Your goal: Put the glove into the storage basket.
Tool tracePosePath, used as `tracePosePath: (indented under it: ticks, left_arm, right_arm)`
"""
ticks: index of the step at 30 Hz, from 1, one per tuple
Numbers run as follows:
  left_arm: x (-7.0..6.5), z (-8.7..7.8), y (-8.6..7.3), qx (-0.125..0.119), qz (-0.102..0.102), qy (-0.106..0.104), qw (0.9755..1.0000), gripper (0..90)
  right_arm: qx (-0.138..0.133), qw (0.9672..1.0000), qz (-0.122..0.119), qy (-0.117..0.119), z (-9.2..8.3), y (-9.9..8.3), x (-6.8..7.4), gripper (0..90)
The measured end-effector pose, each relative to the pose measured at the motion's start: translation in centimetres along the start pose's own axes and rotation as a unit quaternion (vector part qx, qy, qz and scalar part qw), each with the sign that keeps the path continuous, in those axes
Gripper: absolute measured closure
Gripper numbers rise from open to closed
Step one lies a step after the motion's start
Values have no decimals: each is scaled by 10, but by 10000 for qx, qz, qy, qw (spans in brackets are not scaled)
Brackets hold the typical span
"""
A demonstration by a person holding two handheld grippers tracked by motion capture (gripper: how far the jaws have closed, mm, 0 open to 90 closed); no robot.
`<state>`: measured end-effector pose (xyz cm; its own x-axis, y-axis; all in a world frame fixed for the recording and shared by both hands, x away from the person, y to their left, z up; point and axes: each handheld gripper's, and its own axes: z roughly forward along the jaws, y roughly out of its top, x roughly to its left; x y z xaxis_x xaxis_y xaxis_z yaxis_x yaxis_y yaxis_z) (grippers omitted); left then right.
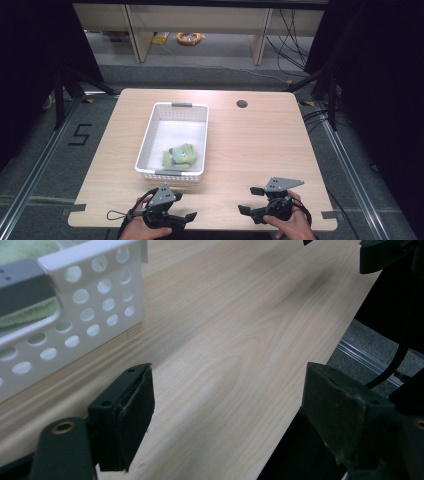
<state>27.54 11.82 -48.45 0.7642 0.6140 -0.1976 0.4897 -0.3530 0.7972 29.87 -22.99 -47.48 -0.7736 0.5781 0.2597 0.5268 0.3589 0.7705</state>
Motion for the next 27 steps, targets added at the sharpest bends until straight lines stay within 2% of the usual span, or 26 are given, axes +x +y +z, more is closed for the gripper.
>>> tracePosePath:
  ticks: [1, 3, 4, 5, 6, 7, 8, 10, 11, 12, 13, 14, 15, 16, 17, 18, 19, 20, 21, 22, 24, 25, 27]
  left_arm:
    - [0, 0, -1, 38, -24, -27, 10000, 193]
    - [-1, 2, -3, 12, -58, -54, 10000, 185]
    - [-2, 2, -5, 55, -121, -63, 9999, 165]
    - [-2, 2, -6, 19, -74, -69, 9999, 165]
    - [-2, 2, -7, 89, 46, -65, 9999, 159]
    - [-5, 4, -9, 26, -36, -65, 10000, 155]
    - [-5, 4, -10, 77, 59, -19, 10000, 155]
    - [-6, 4, -13, 74, 127, -36, 9999, 155]
    - [-7, 5, -15, 129, 50, -52, 9999, 155]
    - [-8, 5, -16, 141, 64, -27, 9999, 155]
    - [-9, 6, -17, 127, 55, -34, 9999, 155]
    - [-9, 5, -17, 254, 92, -61, 9996, 155]
    - [-11, 7, -18, 165, 193, -35, 9997, 155]
    - [-13, 7, -18, 210, 106, -89, 9997, 155]
    - [-12, 7, -19, 285, 217, -32, 9994, 155]
    - [-14, 8, -19, 245, 285, -17, 9993, 155]
    - [-16, 9, -19, 185, 212, -56, 9996, 155]
    - [-16, 9, -19, 254, 180, -66, 9995, 155]
    - [-14, 8, -19, 327, 384, -43, 9987, 155]
    - [-14, 9, -19, 291, 381, -1, 9988, 155]
    - [-16, 10, -20, 160, 172, -21, 9997, 155]
    - [-14, 10, -19, 180, 291, -12, 9994, 156]
    - [-14, 9, -19, 192, 248, -54, 9995, 156]
  right_arm:
    - [96, 9999, 57, 13, 0, -4, 2, 193]
    - [91, 9998, 149, 18, 0, -5, 4, 192]
    - [93, 9999, -44, 94, 1, -8, 2, 185]
    - [93, 9999, -44, 94, 1, -8, 2, 185]
    - [119, 9999, -56, 78, 1, -9, 3, 182]
    - [126, 9999, -54, 72, 1, -10, 4, 173]
    - [118, 9999, -32, 61, 1, -12, 5, 160]
    - [178, 9997, 139, -72, 0, -14, 9, 160]
    - [170, 9998, -24, -73, 0, -15, 7, 160]
    - [205, 9997, -55, -111, -1, -18, 8, 160]
    - [174, 9998, -13, -100, 0, -19, 10, 160]
    - [174, 9998, -13, -100, 0, -19, 10, 160]
    - [242, 9997, -40, -28, 0, -21, 10, 160]
    - [255, 9995, -125, -110, 0, -22, 10, 160]
    - [240, 9996, -143, -102, 0, -23, 11, 160]
    - [277, 9995, -129, -97, 0, -24, 12, 160]
    - [289, 9995, -107, -34, 1, -25, 13, 160]
    - [323, 9994, -130, -86, 1, -26, 14, 160]
    - [298, 9993, -237, -65, 1, -26, 12, 160]
    - [301, 9991, -270, -115, 2, -27, 13, 160]
    - [384, 9991, -177, -92, 2, -27, 14, 160]
    - [393, 9988, -264, -113, 2, -27, 13, 160]
    - [392, 9987, -295, -111, 4, -28, 13, 160]
